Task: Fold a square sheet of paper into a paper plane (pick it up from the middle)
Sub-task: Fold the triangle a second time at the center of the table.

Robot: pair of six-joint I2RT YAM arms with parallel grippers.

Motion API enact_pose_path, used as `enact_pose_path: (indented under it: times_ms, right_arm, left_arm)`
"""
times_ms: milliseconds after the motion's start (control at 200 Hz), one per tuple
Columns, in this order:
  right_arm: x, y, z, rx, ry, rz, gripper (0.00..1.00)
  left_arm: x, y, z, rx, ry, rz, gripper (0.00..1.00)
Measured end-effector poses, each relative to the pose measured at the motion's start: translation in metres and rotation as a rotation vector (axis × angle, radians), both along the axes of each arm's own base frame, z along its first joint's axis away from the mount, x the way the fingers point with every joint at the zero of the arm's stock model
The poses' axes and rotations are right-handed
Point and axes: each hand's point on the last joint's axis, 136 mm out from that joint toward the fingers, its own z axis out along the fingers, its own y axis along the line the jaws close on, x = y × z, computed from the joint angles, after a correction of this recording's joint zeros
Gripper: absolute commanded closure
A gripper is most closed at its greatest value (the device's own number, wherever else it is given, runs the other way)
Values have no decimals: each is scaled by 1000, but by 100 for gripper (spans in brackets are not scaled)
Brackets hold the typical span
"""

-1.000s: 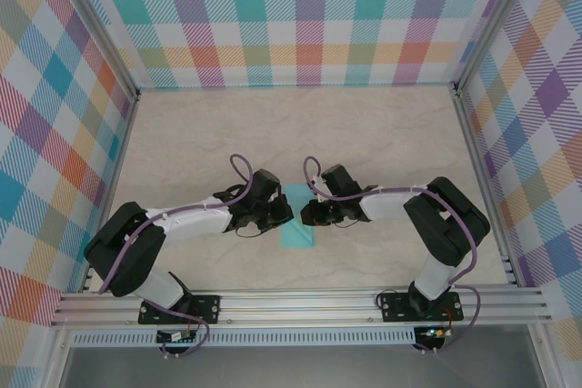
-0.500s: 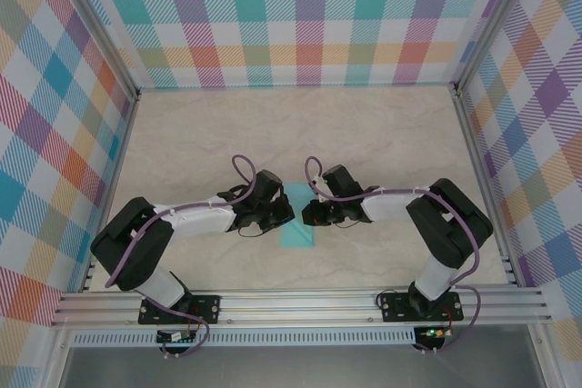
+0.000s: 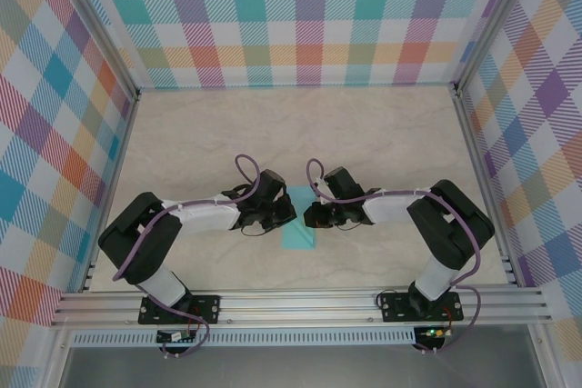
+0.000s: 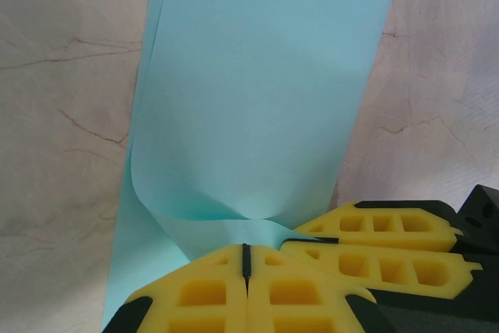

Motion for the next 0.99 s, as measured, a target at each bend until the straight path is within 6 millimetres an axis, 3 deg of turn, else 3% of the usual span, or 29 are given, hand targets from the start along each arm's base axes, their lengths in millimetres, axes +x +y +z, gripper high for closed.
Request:
enact_pose_path:
  times_ms: [455, 750, 995]
  right_arm:
    - [1, -1, -1, -5, 4, -15, 85]
    - [0, 0, 4, 8, 7, -10, 68]
    - [-3, -2, 16, 22, -6, -8, 73]
  left_arm:
    - [0, -1, -14, 16, 17, -1, 96]
    - [0, -1, -16, 18, 20, -1, 96]
    - [1, -1, -17, 19, 21, -1, 97]
